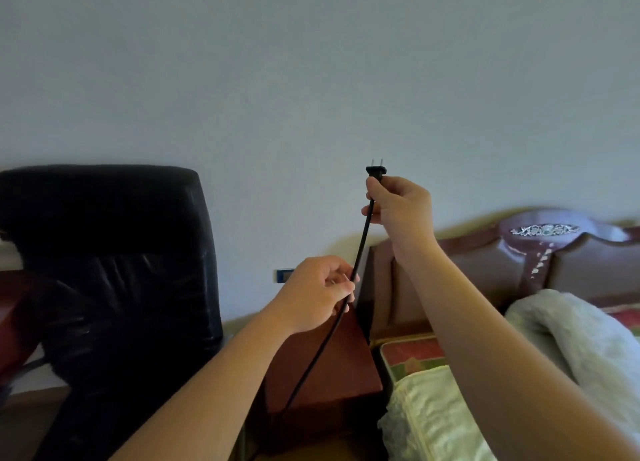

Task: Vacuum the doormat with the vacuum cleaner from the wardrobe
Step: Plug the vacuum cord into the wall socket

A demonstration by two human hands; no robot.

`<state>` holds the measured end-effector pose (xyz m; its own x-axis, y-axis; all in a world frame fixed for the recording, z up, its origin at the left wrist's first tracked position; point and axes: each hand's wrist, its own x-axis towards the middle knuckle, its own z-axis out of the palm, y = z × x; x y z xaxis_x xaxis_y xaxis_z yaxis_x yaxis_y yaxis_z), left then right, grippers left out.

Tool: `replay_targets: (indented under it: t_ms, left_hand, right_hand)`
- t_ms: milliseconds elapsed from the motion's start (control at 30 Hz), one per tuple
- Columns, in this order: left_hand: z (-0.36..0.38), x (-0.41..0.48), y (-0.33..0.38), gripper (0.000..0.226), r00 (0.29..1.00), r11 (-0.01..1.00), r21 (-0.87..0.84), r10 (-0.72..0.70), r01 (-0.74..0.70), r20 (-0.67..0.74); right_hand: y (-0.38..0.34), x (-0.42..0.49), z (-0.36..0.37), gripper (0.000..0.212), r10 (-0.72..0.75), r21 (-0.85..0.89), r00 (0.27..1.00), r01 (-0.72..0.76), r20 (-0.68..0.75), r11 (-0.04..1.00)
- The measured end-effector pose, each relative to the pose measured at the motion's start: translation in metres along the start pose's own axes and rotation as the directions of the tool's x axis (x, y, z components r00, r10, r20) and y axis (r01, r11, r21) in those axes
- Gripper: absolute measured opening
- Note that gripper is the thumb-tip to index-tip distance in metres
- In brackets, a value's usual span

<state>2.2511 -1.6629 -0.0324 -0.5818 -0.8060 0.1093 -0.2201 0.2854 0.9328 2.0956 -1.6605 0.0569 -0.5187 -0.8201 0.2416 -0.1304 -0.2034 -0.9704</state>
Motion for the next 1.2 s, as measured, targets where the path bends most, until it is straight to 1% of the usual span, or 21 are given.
replay_targets:
  t_ms: [233, 433, 567, 767, 900, 1033, 1200]
  left_hand:
    - [-0.015, 0.053, -0.018, 0.019, 1.000, 0.999, -0.017, -0.030, 0.030, 0.008]
    - [-0.027, 0.107, -0.049, 0.014, 0.991, 0.993, -0.019, -0.118, 0.117, -0.057]
    - [-0.032, 0.155, -0.073, 0.012, 0.977, 0.983, -0.026, -0.183, 0.181, -0.112]
    - [-0.028, 0.229, -0.101, 0.014, 0.938, 0.959, -0.009, -0.280, 0.284, -0.204]
    - [-0.017, 0.265, -0.118, 0.019, 0.904, 0.936, -0.083, -0.353, 0.343, -0.241]
    - [-0.010, 0.283, -0.141, 0.016, 0.873, 0.907, -0.125, -0.420, 0.401, -0.247]
    - [-0.007, 0.281, -0.179, 0.024, 0.824, 0.855, -0.191, -0.517, 0.482, -0.234]
  right_hand:
    - [0.022, 0.056, 0.015, 0.008, 0.008, -0.048, 1.000, -0.007, 0.023, 0.999]
    - [0.068, 0.120, 0.036, 0.009, 0.057, 0.021, 0.996, -0.059, 0.069, 0.998]
    - [0.101, 0.174, 0.052, 0.009, 0.101, 0.050, 0.985, -0.109, 0.141, 0.993]
    - [0.148, 0.259, 0.068, 0.010, 0.164, 0.059, 0.951, -0.185, 0.260, 0.981]
    - [0.175, 0.301, 0.075, 0.012, 0.204, 0.033, 0.923, -0.227, 0.327, 0.973]
    - [0.209, 0.321, 0.085, 0.012, 0.255, 0.014, 0.889, -0.282, 0.379, 0.959]
    - [0.256, 0.321, 0.099, 0.015, 0.336, -0.032, 0.849, -0.354, 0.407, 0.935]
